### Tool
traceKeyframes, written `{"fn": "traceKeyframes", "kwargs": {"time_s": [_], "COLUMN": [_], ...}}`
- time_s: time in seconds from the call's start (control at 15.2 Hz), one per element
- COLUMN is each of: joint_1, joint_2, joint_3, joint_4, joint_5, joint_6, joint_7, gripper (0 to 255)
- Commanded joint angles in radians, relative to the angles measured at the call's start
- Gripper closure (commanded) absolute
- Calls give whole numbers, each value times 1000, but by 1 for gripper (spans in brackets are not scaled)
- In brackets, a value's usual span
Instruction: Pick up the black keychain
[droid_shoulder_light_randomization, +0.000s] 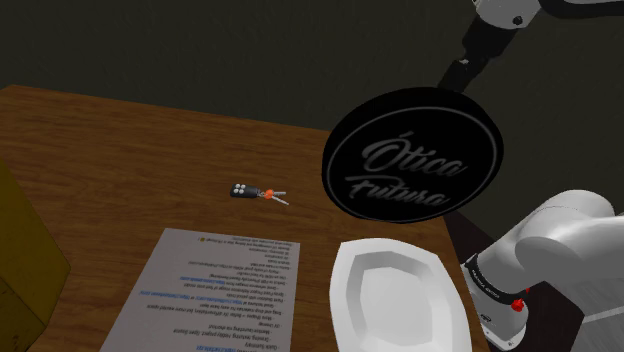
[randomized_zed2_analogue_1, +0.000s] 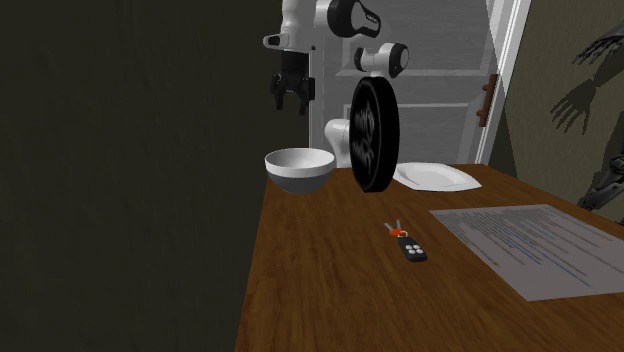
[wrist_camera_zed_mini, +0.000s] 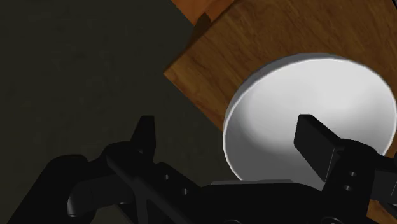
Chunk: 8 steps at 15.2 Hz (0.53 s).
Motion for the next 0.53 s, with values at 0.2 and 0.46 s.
{"fn": "traceKeyframes", "kwargs": {"time_s": [0.2,0.46], "joint_1": [29,65], "joint_2": [51,129], "joint_3": [45,106], "joint_4": [2,17], "joint_5": [30,63], "joint_6": [47,108], "joint_7": [26,59], "gripper": [0,0]}}
